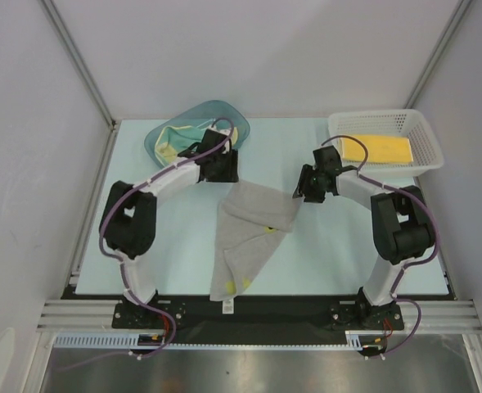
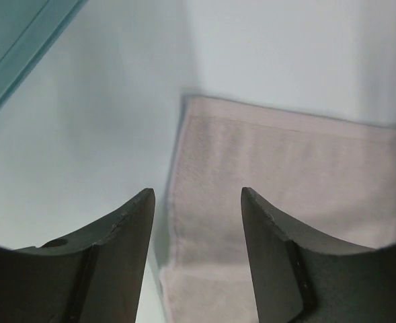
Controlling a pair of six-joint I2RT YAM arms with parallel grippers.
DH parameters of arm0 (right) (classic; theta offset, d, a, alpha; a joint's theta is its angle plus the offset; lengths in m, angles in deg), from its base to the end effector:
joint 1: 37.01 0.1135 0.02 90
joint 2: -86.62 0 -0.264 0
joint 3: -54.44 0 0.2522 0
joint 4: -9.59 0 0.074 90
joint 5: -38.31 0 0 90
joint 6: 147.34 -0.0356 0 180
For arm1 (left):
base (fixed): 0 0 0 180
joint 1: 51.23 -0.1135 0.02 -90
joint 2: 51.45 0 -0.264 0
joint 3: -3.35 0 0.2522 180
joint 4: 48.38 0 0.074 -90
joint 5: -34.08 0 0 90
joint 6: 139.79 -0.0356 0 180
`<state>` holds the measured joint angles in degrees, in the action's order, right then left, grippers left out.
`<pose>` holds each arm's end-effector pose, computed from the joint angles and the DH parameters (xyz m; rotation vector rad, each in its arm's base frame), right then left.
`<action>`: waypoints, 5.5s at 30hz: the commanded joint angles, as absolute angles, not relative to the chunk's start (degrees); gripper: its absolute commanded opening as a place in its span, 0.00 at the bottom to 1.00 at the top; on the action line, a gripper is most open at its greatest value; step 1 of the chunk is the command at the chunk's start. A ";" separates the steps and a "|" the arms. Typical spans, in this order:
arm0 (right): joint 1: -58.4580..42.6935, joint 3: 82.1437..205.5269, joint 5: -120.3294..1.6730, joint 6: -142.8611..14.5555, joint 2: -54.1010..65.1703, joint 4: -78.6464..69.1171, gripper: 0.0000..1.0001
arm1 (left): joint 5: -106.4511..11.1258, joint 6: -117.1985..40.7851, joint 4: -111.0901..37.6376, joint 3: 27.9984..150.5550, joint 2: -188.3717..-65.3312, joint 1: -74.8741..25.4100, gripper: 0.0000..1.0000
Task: Fold and stack the towels
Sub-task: Flatten out the crumpled towel
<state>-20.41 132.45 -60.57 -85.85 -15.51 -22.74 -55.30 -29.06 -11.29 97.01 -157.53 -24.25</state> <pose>0.3492 0.1098 0.1776 0.2105 2.6084 0.4901 0.3657 -0.1866 0.2296 0.1397 2.4688 -0.3811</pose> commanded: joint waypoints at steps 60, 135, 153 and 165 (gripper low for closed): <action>-20.83 132.43 -58.80 -72.64 -0.75 -11.38 0.00 | -48.54 -34.14 -5.95 114.05 -156.57 -24.69 0.00; -24.53 143.70 -69.62 -62.78 -10.51 17.63 0.00 | -59.97 -45.74 -29.61 108.43 -152.26 -29.87 0.00; -19.08 127.09 -66.19 -66.65 40.60 -10.75 0.00 | -50.65 -42.85 -24.77 84.98 -103.96 -13.91 0.00; -17.59 137.10 -65.94 -70.53 50.94 -17.53 0.00 | -57.85 -35.64 -14.77 95.56 -103.47 -0.52 0.00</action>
<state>-17.35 133.04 -68.72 -69.89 52.27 -16.46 -53.05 -38.23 -17.83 89.01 -101.20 -1.30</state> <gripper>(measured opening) 0.020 0.023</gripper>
